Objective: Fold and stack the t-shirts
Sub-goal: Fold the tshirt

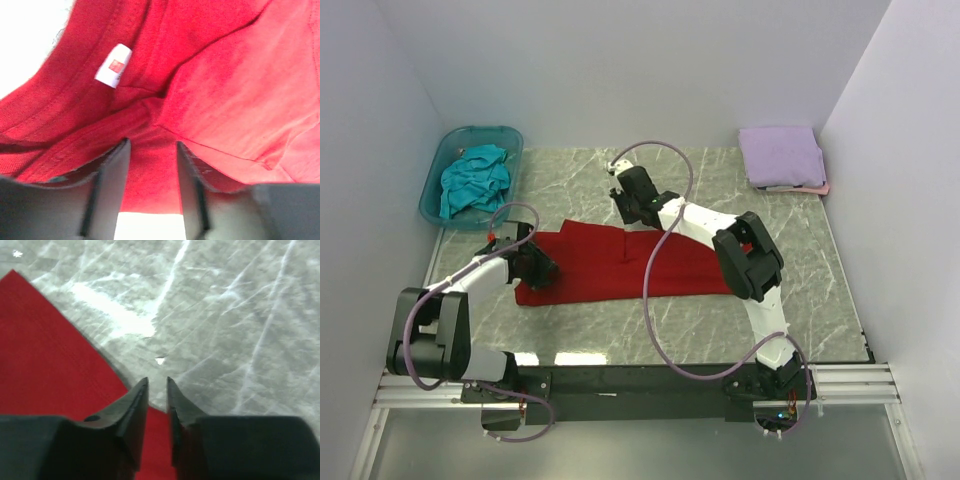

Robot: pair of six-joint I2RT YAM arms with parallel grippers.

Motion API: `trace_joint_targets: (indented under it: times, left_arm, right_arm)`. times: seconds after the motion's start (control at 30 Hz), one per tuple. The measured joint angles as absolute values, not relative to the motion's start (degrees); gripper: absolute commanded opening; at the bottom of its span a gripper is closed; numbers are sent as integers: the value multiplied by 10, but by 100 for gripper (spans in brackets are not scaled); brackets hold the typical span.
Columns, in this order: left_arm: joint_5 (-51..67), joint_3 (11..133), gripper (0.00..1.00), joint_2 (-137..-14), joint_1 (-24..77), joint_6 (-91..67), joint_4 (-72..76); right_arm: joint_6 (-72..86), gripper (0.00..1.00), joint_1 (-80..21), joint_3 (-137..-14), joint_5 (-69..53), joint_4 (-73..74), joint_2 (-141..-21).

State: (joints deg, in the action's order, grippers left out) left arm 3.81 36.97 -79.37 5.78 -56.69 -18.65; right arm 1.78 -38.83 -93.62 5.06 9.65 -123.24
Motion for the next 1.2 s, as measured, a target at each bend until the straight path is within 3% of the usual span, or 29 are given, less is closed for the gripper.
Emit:
trace_joint_targets:
  times: [0.17, 0.33, 0.57, 0.83, 1.2]
  left_arm:
    - [37, 380, 75, -781, 58, -563, -210]
    - [23, 443, 85, -779, 57, -537, -272]
    - [12, 606, 83, -856, 56, -419, -260]
    - [30, 706, 59, -1015, 47, -270, -242]
    - [78, 775, 60, -1097, 45, -187, -233]
  right_arm:
    - [50, 37, -386, -923, -1, 90, -1230]
    - [83, 37, -369, -914, -81, 87, -1229]
    - [123, 37, -341, -914, -170, 74, -1229]
    - [156, 37, -332, -914, -226, 55, -1230]
    - [171, 36, -326, -910, -249, 51, -1254]
